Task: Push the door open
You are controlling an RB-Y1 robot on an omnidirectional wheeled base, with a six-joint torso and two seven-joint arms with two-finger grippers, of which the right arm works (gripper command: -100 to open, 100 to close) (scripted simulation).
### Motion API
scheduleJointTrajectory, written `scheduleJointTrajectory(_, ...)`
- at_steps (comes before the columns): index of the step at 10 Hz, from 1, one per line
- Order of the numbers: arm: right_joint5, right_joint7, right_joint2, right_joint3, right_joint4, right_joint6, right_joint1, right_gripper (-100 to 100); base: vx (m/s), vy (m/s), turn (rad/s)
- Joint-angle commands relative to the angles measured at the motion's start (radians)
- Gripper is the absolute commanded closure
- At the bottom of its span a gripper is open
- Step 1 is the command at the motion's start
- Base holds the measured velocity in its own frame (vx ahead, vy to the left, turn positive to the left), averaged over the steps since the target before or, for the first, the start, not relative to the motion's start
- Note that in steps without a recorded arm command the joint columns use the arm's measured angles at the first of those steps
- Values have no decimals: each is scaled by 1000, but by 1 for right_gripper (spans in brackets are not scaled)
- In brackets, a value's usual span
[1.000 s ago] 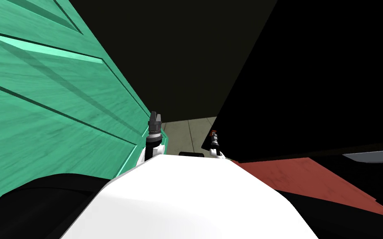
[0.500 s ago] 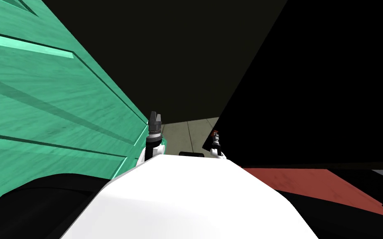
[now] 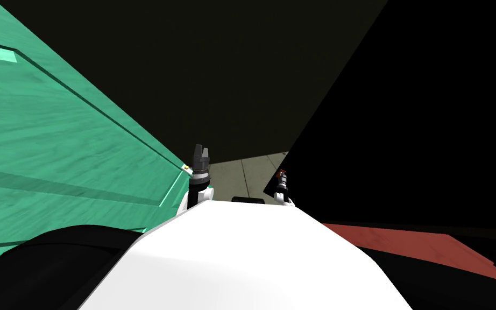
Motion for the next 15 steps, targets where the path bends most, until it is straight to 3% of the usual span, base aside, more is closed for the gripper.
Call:
scheduleJointTrajectory(1,-17,5,-19,-33,14,-11,-2,100,222,10,-82)
scheduleJointTrajectory(15,-88,43,-38,-157,30,-10,-5,100,177,32,-58)
